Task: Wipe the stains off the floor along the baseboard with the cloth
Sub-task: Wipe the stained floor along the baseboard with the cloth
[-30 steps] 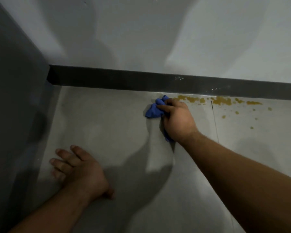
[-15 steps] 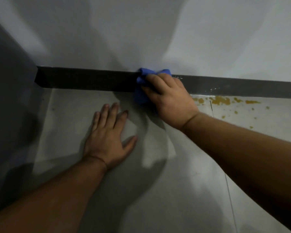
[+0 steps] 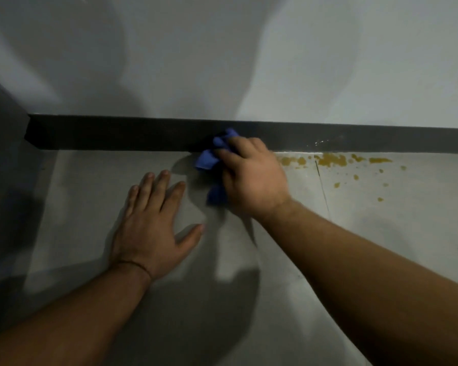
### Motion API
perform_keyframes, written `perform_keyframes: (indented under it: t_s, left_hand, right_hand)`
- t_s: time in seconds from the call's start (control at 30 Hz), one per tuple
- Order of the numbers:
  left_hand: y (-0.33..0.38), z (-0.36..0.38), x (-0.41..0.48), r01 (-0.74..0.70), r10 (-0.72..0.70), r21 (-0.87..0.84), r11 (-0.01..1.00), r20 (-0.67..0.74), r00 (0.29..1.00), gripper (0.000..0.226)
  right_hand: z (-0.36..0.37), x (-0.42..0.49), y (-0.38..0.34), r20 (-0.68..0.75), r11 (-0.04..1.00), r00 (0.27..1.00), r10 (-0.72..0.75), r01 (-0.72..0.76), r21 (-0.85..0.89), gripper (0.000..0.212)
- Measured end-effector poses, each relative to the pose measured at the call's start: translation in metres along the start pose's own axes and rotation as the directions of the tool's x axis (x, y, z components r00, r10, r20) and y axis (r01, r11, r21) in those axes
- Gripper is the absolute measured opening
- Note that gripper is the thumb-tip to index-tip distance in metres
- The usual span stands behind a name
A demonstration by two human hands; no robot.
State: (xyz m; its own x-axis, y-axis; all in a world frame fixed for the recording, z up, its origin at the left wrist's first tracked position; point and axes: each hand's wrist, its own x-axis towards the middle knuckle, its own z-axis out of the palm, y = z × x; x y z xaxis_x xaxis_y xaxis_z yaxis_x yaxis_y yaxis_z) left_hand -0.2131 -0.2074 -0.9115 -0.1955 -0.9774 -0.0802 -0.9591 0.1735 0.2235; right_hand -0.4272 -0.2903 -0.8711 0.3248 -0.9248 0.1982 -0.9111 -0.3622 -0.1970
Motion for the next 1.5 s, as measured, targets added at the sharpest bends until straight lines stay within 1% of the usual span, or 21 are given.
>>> perform_keyframes:
  t_s: [0.07, 0.1, 0.2, 0.3, 0.37, 0.43, 0.47, 0.5, 0.6, 0.63, 0.7, 0.77, 0.87, 0.9, 0.97, 1.03, 1.13, 1.23, 1.3, 1.43, 1.5]
  left_hand:
    - [0.000, 0.001, 0.000, -0.001, 0.001, 0.017, 1.000, 0.001, 1.000, 0.094]
    - [0.000, 0.001, 0.000, 0.003, -0.004, 0.025, 1.000, 0.003, 1.000, 0.094]
    - [-0.001, 0.003, 0.002, 0.010, -0.010, 0.034, 0.999, 0.011, 1.000, 0.096]
    - [-0.002, 0.003, 0.002, 0.003, -0.004, 0.028, 1.000, 0.014, 1.000, 0.096]
    - [-0.003, 0.004, 0.002, 0.000, -0.001, 0.025, 1.000, 0.003, 1.000, 0.095]
    - [-0.003, 0.005, 0.001, -0.004, 0.005, 0.018, 1.000, -0.014, 1.000, 0.094]
    - [-0.003, 0.005, 0.001, -0.008, 0.008, 0.012, 1.000, -0.023, 1.000, 0.094]
    - [-0.003, 0.005, 0.001, -0.011, 0.012, 0.010, 1.000, -0.027, 1.000, 0.093]
    - [-0.003, 0.004, 0.001, -0.008, 0.008, 0.011, 1.000, -0.019, 1.000, 0.091]
    - [-0.002, 0.004, 0.002, -0.005, 0.005, 0.015, 1.000, -0.015, 1.000, 0.090]
    - [-0.002, 0.004, 0.001, -0.001, 0.001, 0.025, 1.000, -0.007, 1.000, 0.088]
    - [-0.001, 0.003, 0.001, -0.002, 0.002, 0.021, 1.000, -0.019, 1.000, 0.085]
    - [-0.002, 0.003, 0.001, -0.004, 0.005, 0.021, 1.000, -0.022, 1.000, 0.084]
    - [-0.002, 0.002, 0.001, -0.003, 0.004, 0.019, 1.000, -0.021, 1.000, 0.084]
    - [-0.002, 0.002, 0.000, -0.011, 0.011, 0.005, 1.000, -0.029, 1.000, 0.084]
    - [-0.002, 0.002, 0.000, -0.021, 0.021, -0.004, 1.000, -0.042, 0.999, 0.083]
    - [-0.003, 0.001, 0.000, -0.025, 0.025, -0.007, 1.000, -0.040, 0.999, 0.083]
    - [-0.003, 0.002, 0.001, -0.030, 0.030, -0.011, 0.999, -0.035, 0.999, 0.083]
    - [-0.004, 0.003, 0.002, -0.025, 0.025, -0.004, 1.000, -0.028, 0.999, 0.083]
    - [-0.001, -0.001, 0.002, -0.019, 0.019, -0.008, 1.000, 0.001, 1.000, 0.085]
    - [0.001, -0.005, 0.000, -0.016, 0.016, -0.023, 1.000, 0.008, 1.000, 0.085]
  right_hand:
    - [0.007, -0.002, -0.004, 0.170, 0.994, 0.983, 0.074, -0.059, -0.092, 0.046]
    - [0.010, -0.006, -0.001, 0.200, 0.990, 0.973, 0.116, -0.097, -0.101, 0.047]
    - [0.014, -0.021, 0.013, 0.180, 0.973, 0.958, 0.222, -0.205, -0.106, 0.049]
    - [0.007, -0.026, 0.029, 0.195, 0.936, 0.928, 0.316, -0.271, -0.226, 0.051]
    - [-0.002, -0.027, 0.039, 0.215, 0.887, 0.883, 0.418, -0.347, -0.305, 0.054]
    - [-0.011, -0.031, 0.045, 0.208, 0.812, 0.810, 0.549, -0.457, -0.364, 0.053]
    - [-0.014, -0.035, 0.044, 0.207, 0.787, 0.784, 0.586, -0.488, -0.378, 0.052]
    - [-0.014, -0.040, 0.041, 0.221, 0.786, 0.776, 0.590, -0.490, -0.377, 0.054]
    - [-0.005, -0.049, 0.030, 0.292, 0.869, 0.825, 0.483, -0.412, -0.273, 0.069]
    - [-0.002, -0.046, 0.030, 0.306, 0.889, 0.837, 0.453, -0.398, -0.228, 0.070]
    - [0.007, -0.038, 0.030, 0.322, 0.905, 0.846, 0.425, -0.388, -0.174, 0.066]
    - [0.012, -0.036, 0.026, 0.334, 0.918, 0.856, 0.396, -0.360, -0.164, 0.061]
    - [0.013, -0.061, 0.009, 0.345, 0.968, 0.905, 0.249, -0.226, -0.106, 0.061]
    - [0.011, -0.072, 0.006, 0.350, 0.975, 0.910, 0.222, -0.198, -0.102, 0.062]
    - [0.006, -0.092, 0.012, 0.361, 0.968, 0.899, 0.249, -0.216, -0.130, 0.063]
    - [0.001, -0.098, 0.028, 0.346, 0.944, 0.881, 0.323, -0.276, -0.180, 0.065]
    - [0.002, -0.078, 0.046, 0.310, 0.901, 0.853, 0.420, -0.352, -0.254, 0.071]
    - [0.009, -0.047, 0.045, 0.305, 0.880, 0.829, 0.469, -0.406, -0.248, 0.073]
    - [0.012, -0.043, 0.037, 0.344, 0.896, 0.828, 0.443, -0.399, -0.194, 0.071]
    - [0.001, -0.084, 0.030, 0.403, 0.959, 0.870, 0.283, -0.255, -0.123, 0.069]
    - [-0.010, -0.108, 0.040, 0.412, 0.958, 0.866, 0.284, -0.242, -0.152, 0.069]
